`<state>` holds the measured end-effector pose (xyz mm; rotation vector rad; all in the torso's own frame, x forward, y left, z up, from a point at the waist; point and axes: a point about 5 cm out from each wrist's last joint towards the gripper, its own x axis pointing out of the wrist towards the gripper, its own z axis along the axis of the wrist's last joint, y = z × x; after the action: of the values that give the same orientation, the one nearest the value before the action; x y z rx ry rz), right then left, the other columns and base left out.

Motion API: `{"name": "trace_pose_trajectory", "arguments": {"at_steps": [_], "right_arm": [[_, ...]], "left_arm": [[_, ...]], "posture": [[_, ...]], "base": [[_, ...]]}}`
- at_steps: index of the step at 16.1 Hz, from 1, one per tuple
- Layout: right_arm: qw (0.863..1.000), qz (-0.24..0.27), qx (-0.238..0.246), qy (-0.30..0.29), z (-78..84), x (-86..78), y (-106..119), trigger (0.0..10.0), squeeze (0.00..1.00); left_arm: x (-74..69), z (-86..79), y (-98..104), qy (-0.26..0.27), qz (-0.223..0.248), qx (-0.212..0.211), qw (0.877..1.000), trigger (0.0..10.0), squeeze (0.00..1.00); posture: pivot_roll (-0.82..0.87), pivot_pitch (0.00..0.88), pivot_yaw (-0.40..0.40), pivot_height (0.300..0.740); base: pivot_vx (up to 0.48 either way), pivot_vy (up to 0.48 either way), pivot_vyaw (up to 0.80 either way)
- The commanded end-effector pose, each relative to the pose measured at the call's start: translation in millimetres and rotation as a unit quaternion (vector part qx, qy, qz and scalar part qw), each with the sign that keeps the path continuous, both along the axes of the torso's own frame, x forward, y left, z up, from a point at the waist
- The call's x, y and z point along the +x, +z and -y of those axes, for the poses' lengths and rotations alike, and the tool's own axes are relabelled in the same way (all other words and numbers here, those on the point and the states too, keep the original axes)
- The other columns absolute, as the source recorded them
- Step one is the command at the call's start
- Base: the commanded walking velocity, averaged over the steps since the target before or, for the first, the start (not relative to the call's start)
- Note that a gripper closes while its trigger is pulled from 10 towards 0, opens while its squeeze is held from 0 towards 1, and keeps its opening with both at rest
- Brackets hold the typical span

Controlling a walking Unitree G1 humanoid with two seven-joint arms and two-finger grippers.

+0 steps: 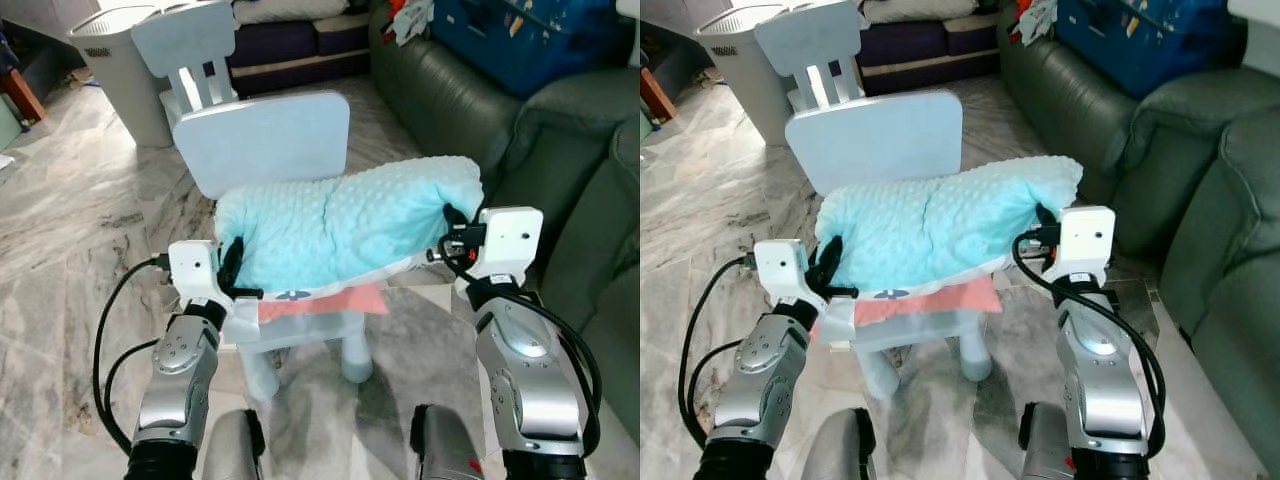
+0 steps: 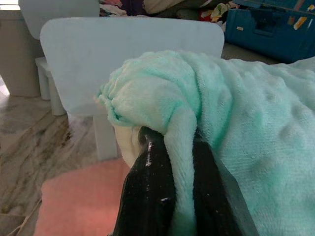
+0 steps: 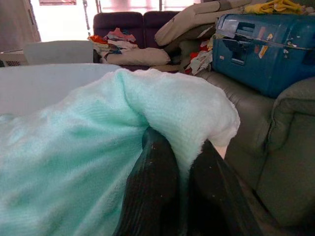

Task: Move the pillow to the sofa

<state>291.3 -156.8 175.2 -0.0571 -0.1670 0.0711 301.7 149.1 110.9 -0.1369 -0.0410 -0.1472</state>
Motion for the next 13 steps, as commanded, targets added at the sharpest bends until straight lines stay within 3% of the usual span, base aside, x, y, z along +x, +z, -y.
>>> {"name": "trace_pose_trajectory", "arguments": {"at_steps": [1, 4, 10, 13], "right_arm": [[1.0, 0.02, 0.005, 0.011, -5.5, -0.6, 10.3, 10.0, 0.0], [1.0, 0.021, 0.005, 0.01, -5.4, -1.0, 11.3, 10.0, 0.0], [1.0, 0.027, 0.007, 0.008, -3.8, -0.8, 14.5, 10.0, 0.0], [1.0, 0.028, 0.007, 0.007, -3.2, -0.8, 15.7, 10.0, 0.0]], "left_arm": [[1.4, -2.0, 0.0, 0.002, -0.003, 0.008, 1.0, 10.0, 0.0], [1.9, -1.2, -1.6, 0.002, -0.006, 0.009, 1.0, 10.0, 0.0], [1.3, 1.1, -4.1, -0.002, -0.012, 0.009, 1.0, 10.0, 0.0], [1.1, 7.7, -8.9, -0.021, -0.024, 0.033, 0.999, 10.0, 0.0]], "posture": [[-0.22, 0.0, 0.095, 0.645], [-0.22, 0.0, 0.095, 0.645], [-0.22, 0.0, 0.095, 0.73], [-0.23, 0.0, 0.096, 0.74]], "base": [[0.0, 0.0, 0.0], [0.0, 0.0, 0.0], [0.0, 0.0, 0.0], [0.0, 0.0, 0.0]]}}
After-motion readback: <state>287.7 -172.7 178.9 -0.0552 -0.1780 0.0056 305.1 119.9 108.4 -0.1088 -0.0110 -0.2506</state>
